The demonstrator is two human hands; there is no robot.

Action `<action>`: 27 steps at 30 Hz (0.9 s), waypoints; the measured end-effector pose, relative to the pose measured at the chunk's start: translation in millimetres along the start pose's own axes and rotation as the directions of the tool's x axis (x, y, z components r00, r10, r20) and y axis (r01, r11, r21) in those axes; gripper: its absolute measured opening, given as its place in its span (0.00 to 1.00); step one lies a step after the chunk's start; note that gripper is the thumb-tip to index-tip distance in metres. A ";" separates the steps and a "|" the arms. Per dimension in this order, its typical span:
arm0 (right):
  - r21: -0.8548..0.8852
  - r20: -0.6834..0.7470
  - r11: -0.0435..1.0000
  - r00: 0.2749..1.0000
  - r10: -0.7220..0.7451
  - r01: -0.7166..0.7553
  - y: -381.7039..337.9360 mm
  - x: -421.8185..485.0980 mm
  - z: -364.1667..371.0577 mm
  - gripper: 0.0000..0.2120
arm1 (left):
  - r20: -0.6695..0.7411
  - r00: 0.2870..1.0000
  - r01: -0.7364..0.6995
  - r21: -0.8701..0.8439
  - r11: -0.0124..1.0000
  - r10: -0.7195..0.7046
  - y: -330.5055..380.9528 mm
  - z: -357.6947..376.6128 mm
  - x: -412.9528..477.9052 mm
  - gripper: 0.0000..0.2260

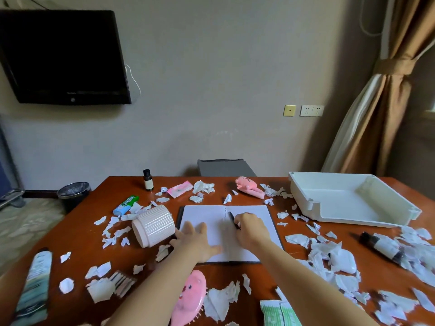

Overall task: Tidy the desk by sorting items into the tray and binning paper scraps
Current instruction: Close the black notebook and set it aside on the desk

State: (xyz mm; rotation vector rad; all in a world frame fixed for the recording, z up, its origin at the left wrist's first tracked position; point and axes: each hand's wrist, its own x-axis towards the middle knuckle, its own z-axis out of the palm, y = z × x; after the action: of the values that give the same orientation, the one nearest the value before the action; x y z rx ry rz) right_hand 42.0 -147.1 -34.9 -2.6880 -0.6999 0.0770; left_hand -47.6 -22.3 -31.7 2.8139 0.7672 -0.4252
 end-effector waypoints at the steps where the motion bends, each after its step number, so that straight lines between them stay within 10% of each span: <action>1: 0.016 -0.005 1.000 1.000 0.013 -0.013 -2.1 -0.2 1.0 0.12 | 0.004 1.000 0.012 0.005 1.000 -0.012 0.5 -0.6 0.0 0.40; 17: 0.208 -0.071 0.972 0.989 0.129 -0.112 -19.0 -3.7 18.2 0.09 | 0.046 0.999 0.021 -0.042 0.999 -0.019 -2.1 -21.1 2.6 0.47; 27: 0.181 -0.047 0.977 0.991 0.121 -0.111 -21.1 -10.0 16.5 0.20 | -0.207 0.963 -0.153 0.121 0.981 0.175 11.4 -64.2 -25.7 0.28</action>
State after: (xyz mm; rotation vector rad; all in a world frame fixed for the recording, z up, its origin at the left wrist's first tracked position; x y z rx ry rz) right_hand 21.2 -129.3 -43.1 -2.5467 -0.4930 0.0867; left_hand -48.5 -27.3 38.1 3.0272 0.5568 -0.1355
